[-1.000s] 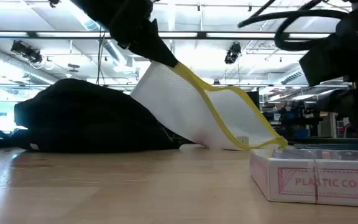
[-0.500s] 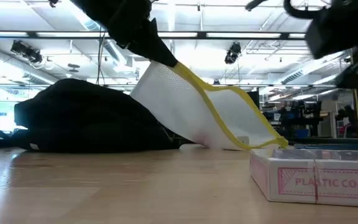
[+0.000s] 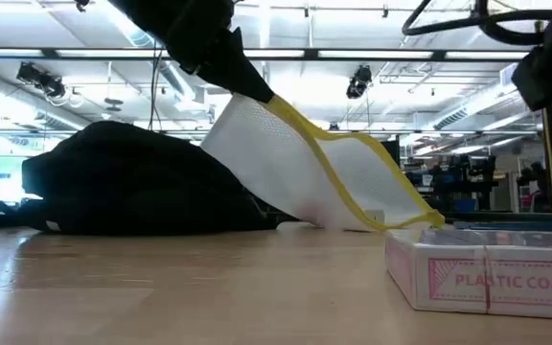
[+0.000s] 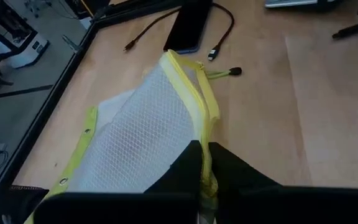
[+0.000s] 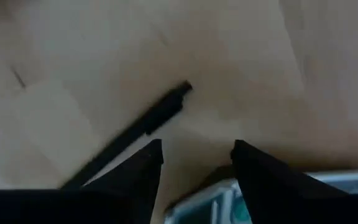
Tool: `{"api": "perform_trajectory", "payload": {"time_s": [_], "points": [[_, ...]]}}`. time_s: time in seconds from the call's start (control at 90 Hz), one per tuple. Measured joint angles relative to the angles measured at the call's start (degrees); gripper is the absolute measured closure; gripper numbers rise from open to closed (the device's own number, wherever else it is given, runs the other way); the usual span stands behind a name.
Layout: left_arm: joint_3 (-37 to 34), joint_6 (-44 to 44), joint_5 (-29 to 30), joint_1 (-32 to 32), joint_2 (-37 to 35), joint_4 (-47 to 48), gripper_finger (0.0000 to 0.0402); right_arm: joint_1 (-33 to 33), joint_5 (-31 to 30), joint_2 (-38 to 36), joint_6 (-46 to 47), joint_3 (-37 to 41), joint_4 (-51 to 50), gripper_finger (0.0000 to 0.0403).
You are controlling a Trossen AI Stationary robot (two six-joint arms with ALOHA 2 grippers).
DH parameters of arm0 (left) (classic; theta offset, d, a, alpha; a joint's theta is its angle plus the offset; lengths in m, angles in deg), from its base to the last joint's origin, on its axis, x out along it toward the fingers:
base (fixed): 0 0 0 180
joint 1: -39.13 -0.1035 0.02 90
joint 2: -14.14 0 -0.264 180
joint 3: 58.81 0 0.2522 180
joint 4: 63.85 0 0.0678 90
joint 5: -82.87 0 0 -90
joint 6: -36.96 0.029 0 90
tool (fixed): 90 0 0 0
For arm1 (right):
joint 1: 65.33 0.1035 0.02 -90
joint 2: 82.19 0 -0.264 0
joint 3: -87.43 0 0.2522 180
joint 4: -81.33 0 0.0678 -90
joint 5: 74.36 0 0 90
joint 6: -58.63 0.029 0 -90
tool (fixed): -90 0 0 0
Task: Unpack backpack
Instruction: Put the ballpen into the zip lock bag
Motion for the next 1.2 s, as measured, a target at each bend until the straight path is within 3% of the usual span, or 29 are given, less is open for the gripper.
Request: {"api": "perform_trajectory", "payload": {"time_s": [0.3, 0.611, 0.744, 0.944, 1.2], "points": [[0.0, 0.0, 0.0, 0.2, 0.0, 0.4, 0.0402, -1.9, -1.4, 1.2, 1.6, 1.5, 6.3, 0.0228], [0.0, 0.0, 0.0, 0.2, 0.0, 0.8, 0.0402, -1.8, 3.1, 6.6, 2.5, 2.2, 8.5, 0.0236], [0.0, 0.0, 0.0, 0.2, 0.0, 0.8, 0.0402, -1.9, 3.6, 6.7, 1.7, 2.3, 8.6, 0.0272], [0.0, -0.3, 0.0, 0.2, 0.0, 0.8, 0.0402, -1.9, 4.2, 6.7, -0.2, 2.3, 9.8, 0.0381], [0.0, -0.3, 0.0, 0.2, 0.0, 0.8, 0.0402, -2.6, 0.7, 7.2, -6.2, -1.2, 7.4, 0.0393]]}}
